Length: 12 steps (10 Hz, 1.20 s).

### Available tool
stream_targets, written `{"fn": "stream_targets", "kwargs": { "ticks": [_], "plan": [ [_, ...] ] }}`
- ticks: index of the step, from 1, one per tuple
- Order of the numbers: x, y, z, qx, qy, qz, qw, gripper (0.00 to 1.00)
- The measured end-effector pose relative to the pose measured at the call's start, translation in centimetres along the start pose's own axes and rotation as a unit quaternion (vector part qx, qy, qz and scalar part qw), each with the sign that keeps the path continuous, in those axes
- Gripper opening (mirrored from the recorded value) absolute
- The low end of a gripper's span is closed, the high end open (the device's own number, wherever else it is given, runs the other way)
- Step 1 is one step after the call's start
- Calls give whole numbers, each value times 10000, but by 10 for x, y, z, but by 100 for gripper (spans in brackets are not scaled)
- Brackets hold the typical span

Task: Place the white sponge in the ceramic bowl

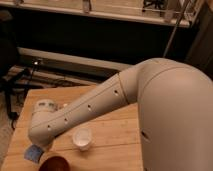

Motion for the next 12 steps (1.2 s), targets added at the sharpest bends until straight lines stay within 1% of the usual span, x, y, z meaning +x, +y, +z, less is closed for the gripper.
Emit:
{"fn": "stream_targets", "kwargs": {
  "ticks": [1, 3, 4, 5, 6, 7, 8, 9, 10, 11, 12],
  "plan": [
    [-1, 9, 0, -36, 79, -64, 9999, 0],
    [-2, 25, -3, -45, 243, -113, 9996, 0],
    [-4, 32, -5, -29, 276, -110, 9996, 0],
    [-7, 39, -9, 30, 297, -101, 9995, 0],
    [-13, 47, -14, 97, 275, -89, 9995, 0],
    [-18, 56, -16, 114, 232, -71, 9996, 1],
    [-21, 64, -17, 116, 189, -22, 9998, 5],
    [-23, 73, -17, 102, 129, 61, 9998, 14],
    [-22, 82, -15, 97, 57, 164, 9998, 28],
    [-20, 84, -14, 97, 27, 194, 9998, 36],
    [-18, 85, -12, 98, -3, 197, 9998, 47]
  ]
}}
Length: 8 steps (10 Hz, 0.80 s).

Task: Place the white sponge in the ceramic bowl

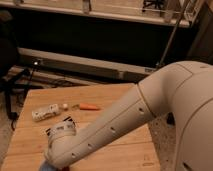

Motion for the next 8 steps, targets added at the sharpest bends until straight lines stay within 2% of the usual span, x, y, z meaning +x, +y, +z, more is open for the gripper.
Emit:
{"fn": "stream_targets", "kwargs": {
  "ticks": [3, 4, 7, 8],
  "plan": [
    [9, -2, 3, 46, -33, 9, 10000, 75],
    [10, -4, 5, 51, -53, -16, 10000, 80],
    [8, -6, 10, 18, -167, -113, 9998, 80],
    [0, -5, 16, -57, -354, -256, 9990, 80]
  ]
}}
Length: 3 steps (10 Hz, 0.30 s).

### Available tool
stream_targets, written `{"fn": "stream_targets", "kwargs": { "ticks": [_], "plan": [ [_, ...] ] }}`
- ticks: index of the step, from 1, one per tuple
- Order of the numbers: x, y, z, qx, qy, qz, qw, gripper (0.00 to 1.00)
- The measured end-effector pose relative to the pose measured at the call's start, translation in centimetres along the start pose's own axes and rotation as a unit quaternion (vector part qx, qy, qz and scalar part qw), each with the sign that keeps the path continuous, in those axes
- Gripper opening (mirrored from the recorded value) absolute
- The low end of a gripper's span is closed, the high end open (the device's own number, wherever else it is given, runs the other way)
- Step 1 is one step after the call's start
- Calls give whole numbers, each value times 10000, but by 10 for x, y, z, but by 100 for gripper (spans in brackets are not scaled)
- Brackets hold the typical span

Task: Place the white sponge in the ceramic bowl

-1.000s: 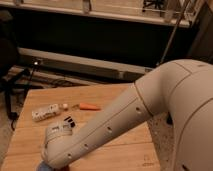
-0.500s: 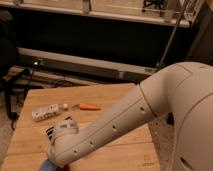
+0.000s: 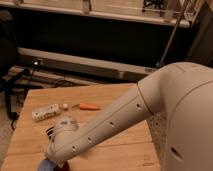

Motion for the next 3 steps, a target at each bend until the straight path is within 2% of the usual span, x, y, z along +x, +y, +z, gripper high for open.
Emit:
{"fn": "stream_targets", "kwargs": {
  "ticks": [1, 3],
  "plan": [
    [-7, 0, 4, -39, -128, -97, 9999, 80],
    [-11, 0, 7, -68, -240, -171, 9995, 80]
  ]
}}
